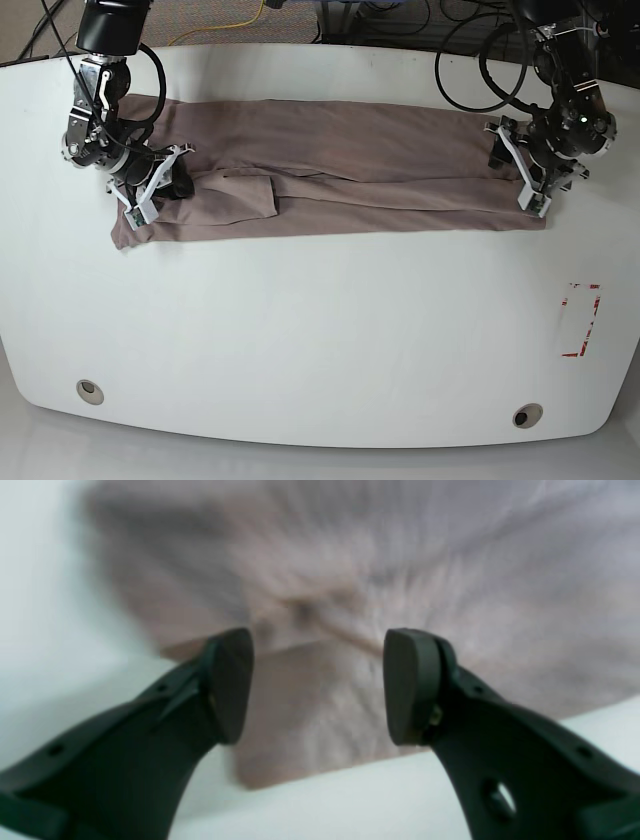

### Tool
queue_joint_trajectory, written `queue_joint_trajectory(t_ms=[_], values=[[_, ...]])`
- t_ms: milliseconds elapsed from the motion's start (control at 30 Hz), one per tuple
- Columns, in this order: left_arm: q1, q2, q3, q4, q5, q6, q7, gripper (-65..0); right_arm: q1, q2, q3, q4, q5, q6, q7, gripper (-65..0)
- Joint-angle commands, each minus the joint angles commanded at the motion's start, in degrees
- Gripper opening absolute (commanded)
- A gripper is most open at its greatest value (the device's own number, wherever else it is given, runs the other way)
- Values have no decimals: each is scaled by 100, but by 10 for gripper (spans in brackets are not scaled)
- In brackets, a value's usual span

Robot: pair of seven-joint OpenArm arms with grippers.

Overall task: Layout the t-shirt on the table in an organized manner, then fold the t-shirt properly
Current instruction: 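Grasp the strip end with the left gripper near the shirt hem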

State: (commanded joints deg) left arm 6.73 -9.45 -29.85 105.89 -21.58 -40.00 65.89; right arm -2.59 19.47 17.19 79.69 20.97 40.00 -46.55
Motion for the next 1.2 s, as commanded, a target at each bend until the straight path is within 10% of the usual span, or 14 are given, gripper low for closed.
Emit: queue_joint_trajectory(t_ms=[333, 967, 1067, 1200], values=[[-756, -237, -1371, -1380, -633, 0, 255, -222, -9, -9, 0, 0, 0, 0, 0, -555], [-1196, -325, -580, -3059, -686, 0, -44, -226, -9, -9, 0, 0, 18, 0, -9, -555], [-1125, -325, -457, -3059, -686, 0, -44, -304, 9, -9, 0, 0, 18, 0, -9, -555], [-1090, -325, -440, -3042, -686, 0, -44, -568, 9, -9, 0, 0, 18, 0, -9, -555]])
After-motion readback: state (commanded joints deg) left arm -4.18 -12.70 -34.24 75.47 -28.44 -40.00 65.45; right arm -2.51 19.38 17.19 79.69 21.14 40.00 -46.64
